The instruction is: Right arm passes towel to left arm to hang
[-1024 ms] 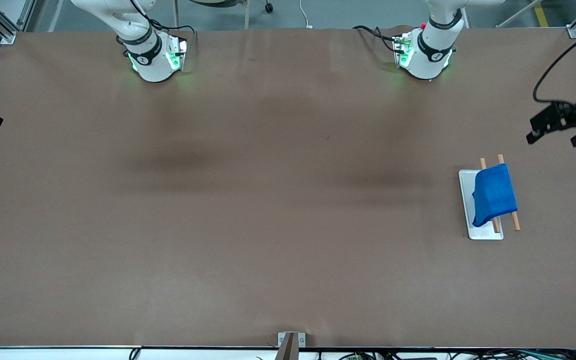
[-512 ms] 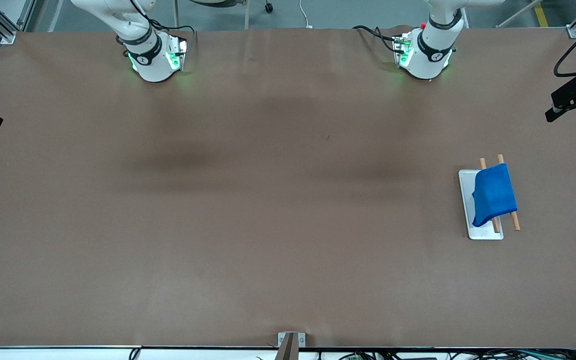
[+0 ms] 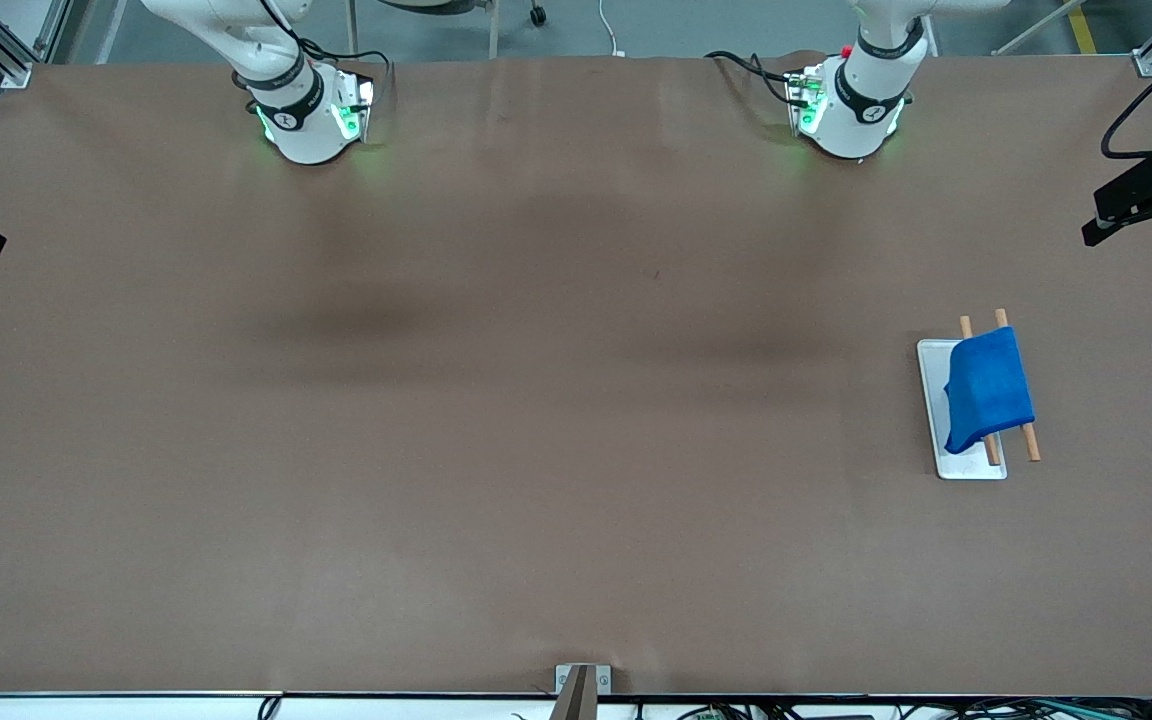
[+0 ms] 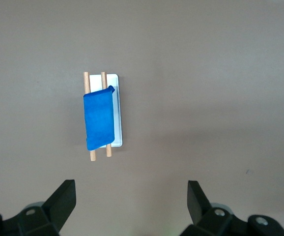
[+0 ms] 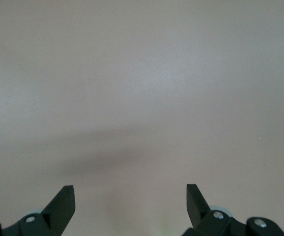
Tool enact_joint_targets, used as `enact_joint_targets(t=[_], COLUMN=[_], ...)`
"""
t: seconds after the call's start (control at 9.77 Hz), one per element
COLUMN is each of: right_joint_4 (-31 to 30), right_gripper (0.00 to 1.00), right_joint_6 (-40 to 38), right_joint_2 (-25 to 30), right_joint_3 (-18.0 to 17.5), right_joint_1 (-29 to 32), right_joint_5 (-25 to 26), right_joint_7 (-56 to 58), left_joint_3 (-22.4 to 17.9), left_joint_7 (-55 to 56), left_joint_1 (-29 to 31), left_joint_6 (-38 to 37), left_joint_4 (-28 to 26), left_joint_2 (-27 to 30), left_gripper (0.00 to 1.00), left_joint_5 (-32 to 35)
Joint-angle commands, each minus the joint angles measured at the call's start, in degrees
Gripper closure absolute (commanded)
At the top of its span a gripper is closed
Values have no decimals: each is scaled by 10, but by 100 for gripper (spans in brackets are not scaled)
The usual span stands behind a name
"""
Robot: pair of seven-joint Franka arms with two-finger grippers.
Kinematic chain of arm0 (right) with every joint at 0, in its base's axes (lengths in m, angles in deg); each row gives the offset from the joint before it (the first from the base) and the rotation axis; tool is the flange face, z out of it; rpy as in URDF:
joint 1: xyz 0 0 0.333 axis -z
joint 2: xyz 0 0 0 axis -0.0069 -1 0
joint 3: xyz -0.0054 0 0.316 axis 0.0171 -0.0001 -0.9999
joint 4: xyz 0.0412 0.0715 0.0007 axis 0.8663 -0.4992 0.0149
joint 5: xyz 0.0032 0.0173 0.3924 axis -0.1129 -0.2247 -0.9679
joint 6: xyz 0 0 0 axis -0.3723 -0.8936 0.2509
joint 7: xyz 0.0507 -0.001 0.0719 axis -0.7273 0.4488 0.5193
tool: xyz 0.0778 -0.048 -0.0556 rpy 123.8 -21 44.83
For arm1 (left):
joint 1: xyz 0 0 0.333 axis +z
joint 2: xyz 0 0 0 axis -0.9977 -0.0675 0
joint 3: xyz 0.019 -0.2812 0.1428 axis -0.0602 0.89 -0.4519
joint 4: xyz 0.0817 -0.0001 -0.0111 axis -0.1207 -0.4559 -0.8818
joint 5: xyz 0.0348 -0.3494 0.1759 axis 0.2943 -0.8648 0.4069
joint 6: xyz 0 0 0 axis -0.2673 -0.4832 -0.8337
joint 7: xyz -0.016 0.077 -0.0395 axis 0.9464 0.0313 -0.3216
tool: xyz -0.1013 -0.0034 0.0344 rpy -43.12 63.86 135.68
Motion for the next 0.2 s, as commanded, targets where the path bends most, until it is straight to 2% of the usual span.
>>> enact_joint_targets(t=[0.0,0.1], right_joint_4=[4,4], right_gripper=[0,0], right_joint_6=[-3,-3], right_joint_2=[0,0], right_joint_3=[-2,-2], right_joint_1=[6,6], right_joint_5=[-2,-1], right_joint_7=[3,3], left_joint_3=[2,2], left_joint_7=[5,6], left_joint_1=[3,2], left_joint_6=[4,5], left_joint_4=[-7,-6], left_joint_2=[-9,-9], left_gripper=[0,0], left_joint_5=[11,11])
